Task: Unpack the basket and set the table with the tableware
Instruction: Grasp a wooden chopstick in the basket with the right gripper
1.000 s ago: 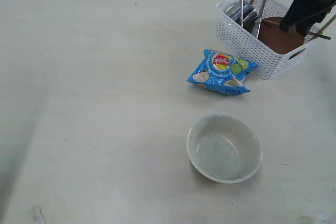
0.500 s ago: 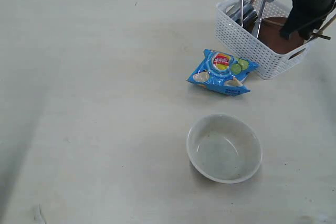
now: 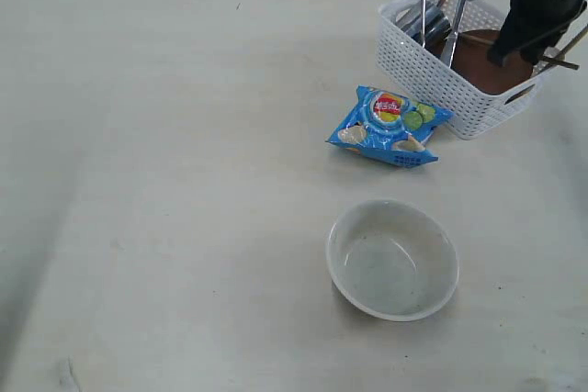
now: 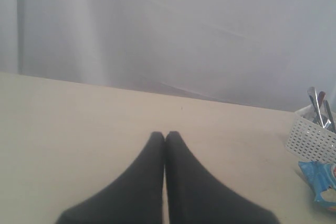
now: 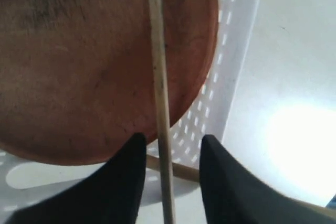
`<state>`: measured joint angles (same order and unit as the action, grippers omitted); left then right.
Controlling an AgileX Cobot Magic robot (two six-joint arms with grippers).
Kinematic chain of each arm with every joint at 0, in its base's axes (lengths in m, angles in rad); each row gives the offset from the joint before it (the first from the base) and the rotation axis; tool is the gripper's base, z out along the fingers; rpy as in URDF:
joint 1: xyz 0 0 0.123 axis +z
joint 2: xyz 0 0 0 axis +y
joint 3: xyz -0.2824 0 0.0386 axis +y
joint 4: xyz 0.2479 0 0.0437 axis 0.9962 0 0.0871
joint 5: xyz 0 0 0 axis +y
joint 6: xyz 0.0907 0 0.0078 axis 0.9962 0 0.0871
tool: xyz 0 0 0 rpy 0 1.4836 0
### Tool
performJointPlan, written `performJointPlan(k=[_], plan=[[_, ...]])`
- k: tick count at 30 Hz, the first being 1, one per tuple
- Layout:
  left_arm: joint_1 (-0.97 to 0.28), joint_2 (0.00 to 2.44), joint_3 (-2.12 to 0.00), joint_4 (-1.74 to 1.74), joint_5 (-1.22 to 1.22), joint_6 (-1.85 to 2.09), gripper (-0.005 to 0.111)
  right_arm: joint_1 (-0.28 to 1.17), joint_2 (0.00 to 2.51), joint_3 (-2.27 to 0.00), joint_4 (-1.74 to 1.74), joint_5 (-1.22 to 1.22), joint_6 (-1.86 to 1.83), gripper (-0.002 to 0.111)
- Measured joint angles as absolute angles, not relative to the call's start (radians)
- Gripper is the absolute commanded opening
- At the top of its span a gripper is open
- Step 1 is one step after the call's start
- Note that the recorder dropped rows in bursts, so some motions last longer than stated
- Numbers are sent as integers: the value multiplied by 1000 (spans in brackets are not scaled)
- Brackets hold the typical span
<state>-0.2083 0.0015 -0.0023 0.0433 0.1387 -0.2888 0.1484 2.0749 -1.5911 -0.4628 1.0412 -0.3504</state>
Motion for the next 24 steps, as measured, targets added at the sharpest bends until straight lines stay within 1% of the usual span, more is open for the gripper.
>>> performJointPlan(k=[16,22,24], plan=[[-208,2,-2,43,139,-289,0,148,2090,-1591,-463,1032,-323,34],[-208,2,-2,43,139,-289,0,148,2103,-1591,-465,1038,-315,32],[-208,2,-2,43,139,-289,0,148,2103,-1591,-467,1038,-315,30]])
